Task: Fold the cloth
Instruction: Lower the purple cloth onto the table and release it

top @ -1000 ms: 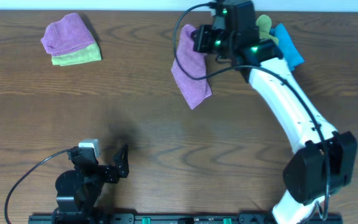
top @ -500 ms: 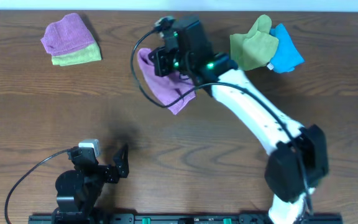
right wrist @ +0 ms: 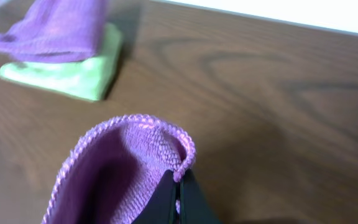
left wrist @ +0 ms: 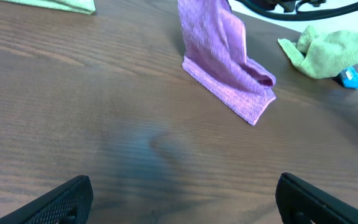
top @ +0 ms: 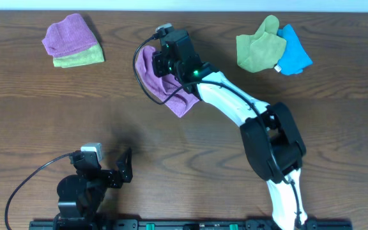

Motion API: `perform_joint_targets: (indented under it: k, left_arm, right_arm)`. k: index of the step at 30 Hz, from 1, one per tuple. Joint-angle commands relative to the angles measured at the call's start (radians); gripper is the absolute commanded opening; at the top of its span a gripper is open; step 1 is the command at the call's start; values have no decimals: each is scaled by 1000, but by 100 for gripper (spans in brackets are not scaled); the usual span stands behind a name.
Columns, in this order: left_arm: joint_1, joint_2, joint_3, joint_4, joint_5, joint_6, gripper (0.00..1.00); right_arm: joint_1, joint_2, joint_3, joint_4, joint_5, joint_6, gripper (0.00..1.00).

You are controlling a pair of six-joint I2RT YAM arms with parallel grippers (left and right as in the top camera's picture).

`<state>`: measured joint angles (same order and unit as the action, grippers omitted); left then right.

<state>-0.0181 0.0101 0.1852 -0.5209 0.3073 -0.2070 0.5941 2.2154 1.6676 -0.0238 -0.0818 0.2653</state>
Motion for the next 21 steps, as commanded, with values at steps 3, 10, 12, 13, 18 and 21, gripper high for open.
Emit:
perform_joint_targets:
  k: [3,10,12,13,18,21]
  left_arm:
    - [-5,-6,-6,0,-3,-3,95]
    - [-5,-6,-6,-3,-3,-3,95]
    - [-5,-6,-6,-3,-3,-3,95]
    - [-5,-6,-6,-2,-3,-3,95]
    - [-5,-6,-6,-2,-3,-3,95]
    - [-5,-6,-6,-2,-3,-3,95]
  right_arm:
    - [6,84,34,76,185,-40,1]
    - [6,123,123,87,292,-42,74]
    - [6,106,168,35,291,-42,81]
    - [6,95,193,-7,291,-41,86]
    - [5,39,319,-246,283,6,99]
    - [3,-8,380,-402,271,25,99]
